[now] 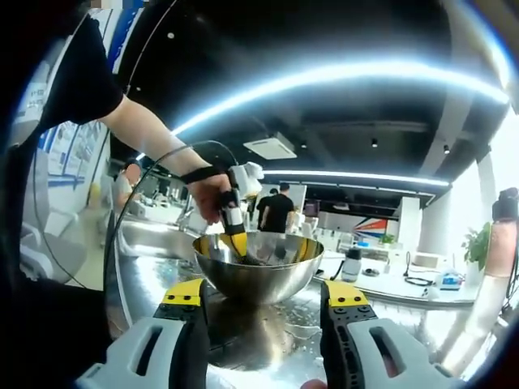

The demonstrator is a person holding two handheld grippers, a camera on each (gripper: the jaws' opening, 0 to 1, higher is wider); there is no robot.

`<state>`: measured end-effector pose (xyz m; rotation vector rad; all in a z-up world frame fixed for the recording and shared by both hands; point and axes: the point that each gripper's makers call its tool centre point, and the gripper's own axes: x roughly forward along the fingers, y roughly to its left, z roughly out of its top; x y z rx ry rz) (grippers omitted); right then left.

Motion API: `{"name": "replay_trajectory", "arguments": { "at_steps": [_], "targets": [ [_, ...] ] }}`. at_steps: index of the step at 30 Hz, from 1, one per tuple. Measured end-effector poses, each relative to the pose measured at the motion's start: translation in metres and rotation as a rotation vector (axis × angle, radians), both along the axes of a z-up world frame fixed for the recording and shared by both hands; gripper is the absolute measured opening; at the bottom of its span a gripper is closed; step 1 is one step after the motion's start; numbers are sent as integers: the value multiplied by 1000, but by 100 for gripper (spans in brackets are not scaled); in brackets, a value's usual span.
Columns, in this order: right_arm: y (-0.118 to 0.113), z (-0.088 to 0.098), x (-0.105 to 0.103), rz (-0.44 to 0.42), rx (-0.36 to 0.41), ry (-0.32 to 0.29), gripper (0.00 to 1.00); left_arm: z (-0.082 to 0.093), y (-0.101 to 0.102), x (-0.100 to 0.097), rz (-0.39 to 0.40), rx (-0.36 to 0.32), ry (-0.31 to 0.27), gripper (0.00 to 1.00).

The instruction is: Pick up bowl with dirty water move over sink pour dirty water into sink return bowl to place

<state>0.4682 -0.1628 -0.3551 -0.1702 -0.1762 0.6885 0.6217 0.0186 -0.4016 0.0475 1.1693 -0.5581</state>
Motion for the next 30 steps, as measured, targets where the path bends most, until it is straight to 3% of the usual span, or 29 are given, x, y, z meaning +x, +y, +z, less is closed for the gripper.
{"name": "replay_trajectory", "arguments": {
  "at_steps": [8,22,30],
  "targets": [
    [0,-3,1,-8,-13,8,48,8,6,7,-33,16,-46,0],
    [-1,-3,1,-9,-8,17,48,13,19,-24,-76,61,-82,0],
    [-3,0,1,2,43,27,47,23,38,-26,-65,67,-103,0]
  ]
}}
